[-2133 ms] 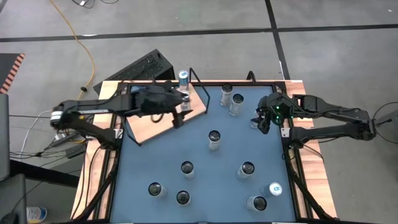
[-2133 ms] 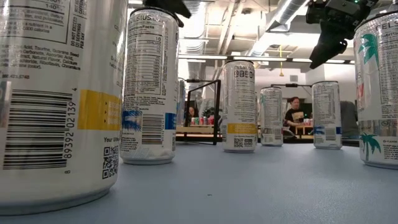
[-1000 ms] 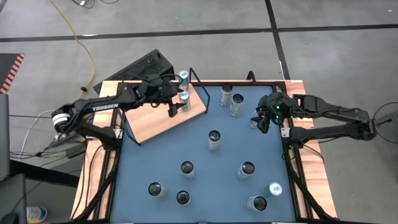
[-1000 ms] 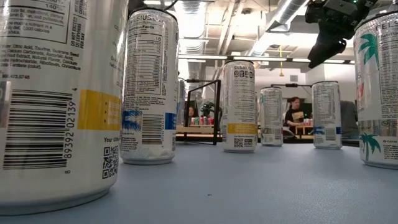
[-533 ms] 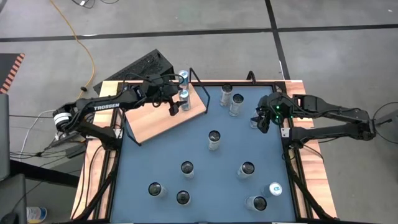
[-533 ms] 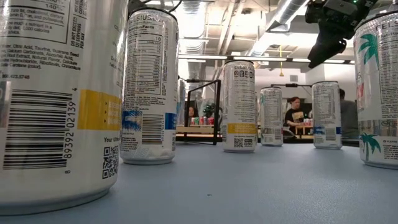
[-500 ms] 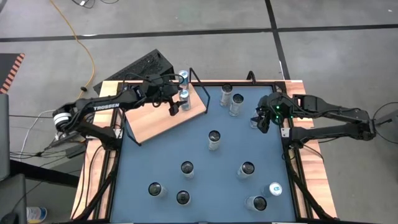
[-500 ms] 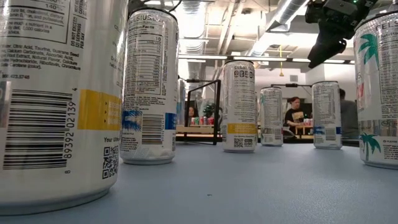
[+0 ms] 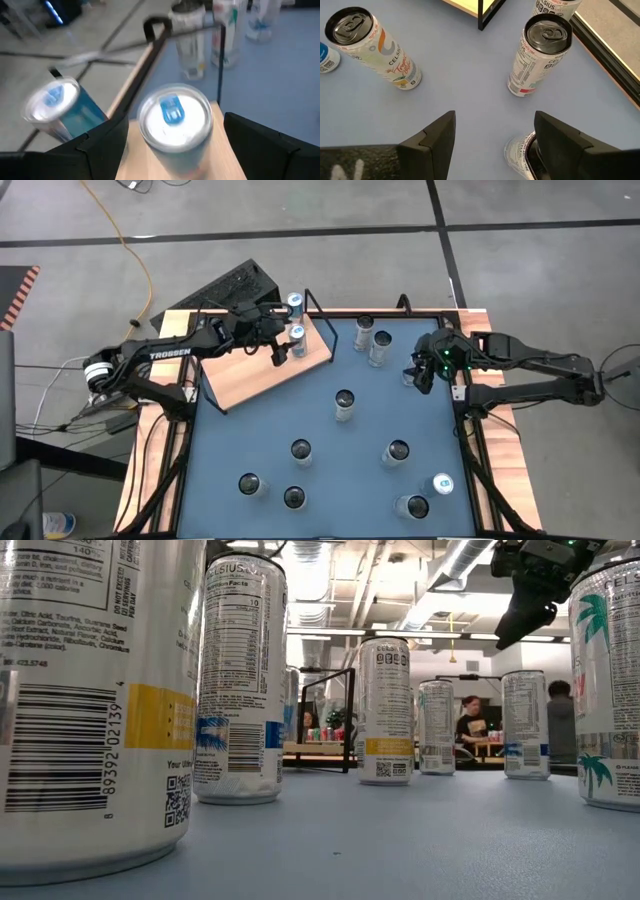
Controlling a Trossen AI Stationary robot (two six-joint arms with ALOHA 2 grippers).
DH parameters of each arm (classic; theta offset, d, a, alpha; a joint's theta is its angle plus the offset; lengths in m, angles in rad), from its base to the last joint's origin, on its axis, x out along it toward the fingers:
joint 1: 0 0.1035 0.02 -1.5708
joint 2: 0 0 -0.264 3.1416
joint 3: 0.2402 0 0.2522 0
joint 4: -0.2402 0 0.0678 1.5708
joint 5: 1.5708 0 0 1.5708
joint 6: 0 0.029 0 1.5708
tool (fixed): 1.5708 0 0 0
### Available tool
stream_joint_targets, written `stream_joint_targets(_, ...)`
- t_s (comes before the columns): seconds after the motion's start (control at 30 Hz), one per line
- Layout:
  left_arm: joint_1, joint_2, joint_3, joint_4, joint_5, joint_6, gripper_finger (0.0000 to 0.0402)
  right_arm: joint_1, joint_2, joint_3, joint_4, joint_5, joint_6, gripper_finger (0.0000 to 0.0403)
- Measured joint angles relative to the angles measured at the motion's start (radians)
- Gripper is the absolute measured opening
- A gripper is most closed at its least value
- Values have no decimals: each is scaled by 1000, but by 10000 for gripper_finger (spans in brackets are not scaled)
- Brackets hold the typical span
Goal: Place canned beverage on shelf
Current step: Put the left blue soda can on the shelf aligned with the other blue soda can
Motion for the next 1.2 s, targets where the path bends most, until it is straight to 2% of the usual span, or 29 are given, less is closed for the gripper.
stream_joint_targets(0.27, 8, 7, -57, 82, -11, -32, 316, 0, 0, 0, 1, 0, 3, 255)
stream_joint_targets(0.87, 8, 13, -64, 82, 28, -30, 313, 0, 0, 0, 5, 0, 6, 255)
stream_joint_targets(1.07, 10, 72, -63, 96, 27, -46, 271, 0, 0, 0, 20, 0, 6, 255)
stream_joint_targets(1.2, 9, 90, -63, 87, -19, -79, 241, 0, 0, 0, 30, 0, 6, 255)
